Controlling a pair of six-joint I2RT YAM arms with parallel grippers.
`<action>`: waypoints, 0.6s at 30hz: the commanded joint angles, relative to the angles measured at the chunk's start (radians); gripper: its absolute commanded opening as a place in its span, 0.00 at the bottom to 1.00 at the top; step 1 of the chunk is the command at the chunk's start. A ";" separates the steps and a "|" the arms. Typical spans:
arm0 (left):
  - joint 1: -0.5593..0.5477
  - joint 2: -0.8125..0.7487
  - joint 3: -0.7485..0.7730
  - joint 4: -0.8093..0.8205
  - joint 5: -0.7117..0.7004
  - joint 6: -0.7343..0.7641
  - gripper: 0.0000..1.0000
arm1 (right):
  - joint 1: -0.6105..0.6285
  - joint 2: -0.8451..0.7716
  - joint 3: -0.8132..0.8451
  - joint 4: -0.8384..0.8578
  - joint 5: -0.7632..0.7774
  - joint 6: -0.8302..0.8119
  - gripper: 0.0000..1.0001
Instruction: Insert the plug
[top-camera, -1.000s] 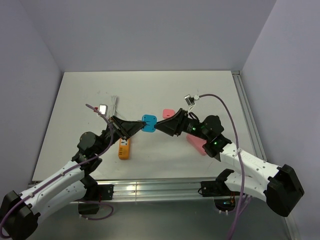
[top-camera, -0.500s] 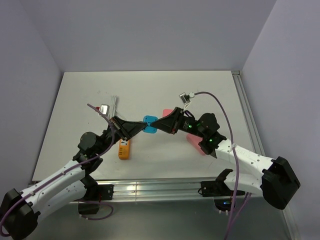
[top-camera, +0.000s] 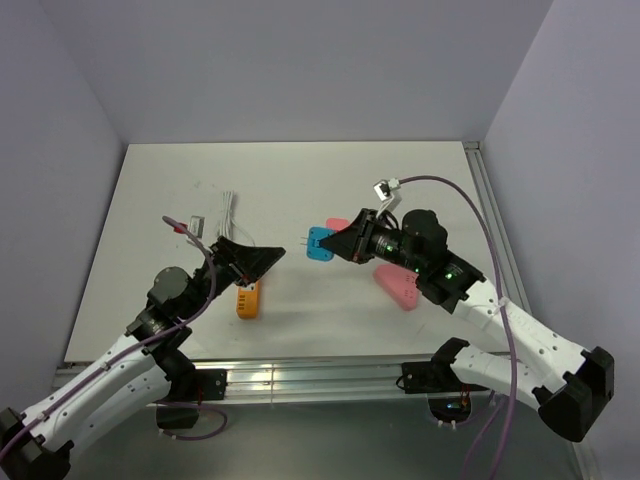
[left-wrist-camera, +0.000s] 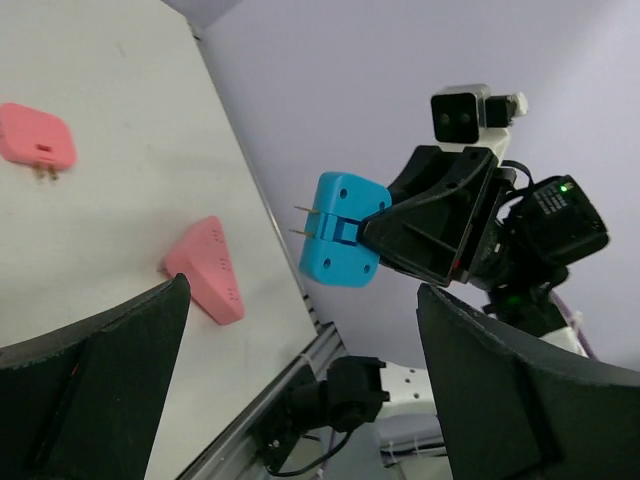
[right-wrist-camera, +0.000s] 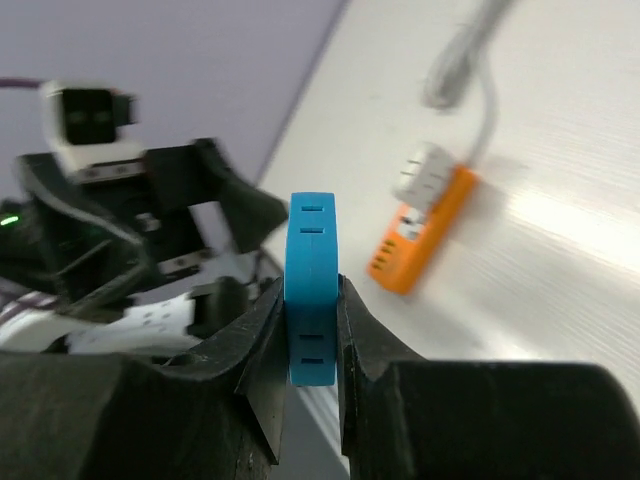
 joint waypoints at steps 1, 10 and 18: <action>-0.002 -0.041 0.073 -0.188 -0.085 0.116 0.99 | -0.043 -0.038 0.093 -0.347 0.142 -0.132 0.00; -0.002 -0.024 0.059 -0.194 -0.077 0.178 0.97 | -0.293 0.132 0.283 -0.838 0.384 -0.261 0.00; -0.002 0.104 0.105 -0.181 0.028 0.238 0.94 | -0.413 0.347 0.424 -0.981 0.493 -0.321 0.00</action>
